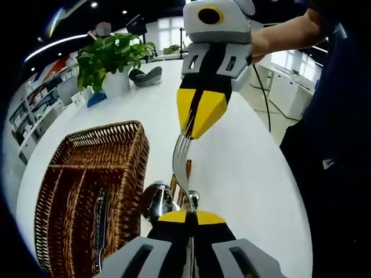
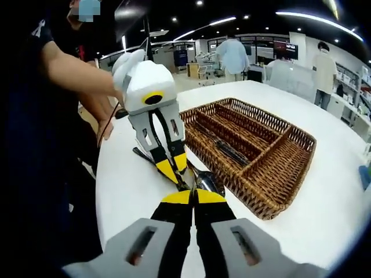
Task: Arrange the knives, forks, and spoons in their matching storage slots by inserting each utensil handle-first until every utensil is classified and aligned in the correct compartment
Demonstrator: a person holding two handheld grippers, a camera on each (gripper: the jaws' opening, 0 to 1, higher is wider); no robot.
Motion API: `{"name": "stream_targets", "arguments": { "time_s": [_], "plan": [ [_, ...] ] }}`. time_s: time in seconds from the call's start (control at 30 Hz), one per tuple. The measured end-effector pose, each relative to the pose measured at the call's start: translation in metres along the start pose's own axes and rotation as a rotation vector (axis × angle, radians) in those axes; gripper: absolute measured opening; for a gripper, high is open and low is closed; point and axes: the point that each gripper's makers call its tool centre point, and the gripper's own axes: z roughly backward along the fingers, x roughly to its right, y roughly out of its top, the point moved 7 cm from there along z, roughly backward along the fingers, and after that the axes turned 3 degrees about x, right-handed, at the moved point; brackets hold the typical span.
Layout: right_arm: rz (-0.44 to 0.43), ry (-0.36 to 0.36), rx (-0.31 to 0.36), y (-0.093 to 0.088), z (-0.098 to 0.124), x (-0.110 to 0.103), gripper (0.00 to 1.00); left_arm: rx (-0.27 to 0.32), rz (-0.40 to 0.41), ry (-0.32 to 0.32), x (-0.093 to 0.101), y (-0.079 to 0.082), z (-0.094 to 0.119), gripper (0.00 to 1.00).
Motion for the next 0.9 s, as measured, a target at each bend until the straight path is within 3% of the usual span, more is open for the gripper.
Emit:
{"name": "stream_targets", "arguments": {
  "time_s": [0.43,0.9],
  "plan": [
    [0.013,-0.045,0.016,0.006,0.008,0.004,0.03,-0.043,-0.004,0.036,-0.005,0.017,0.009,0.0],
    [-0.057,-0.153,0.098,0.021,0.024,-0.002,0.33,-0.121,-0.032,0.047,-0.009,0.036,0.03,0.0]
  ]
}}
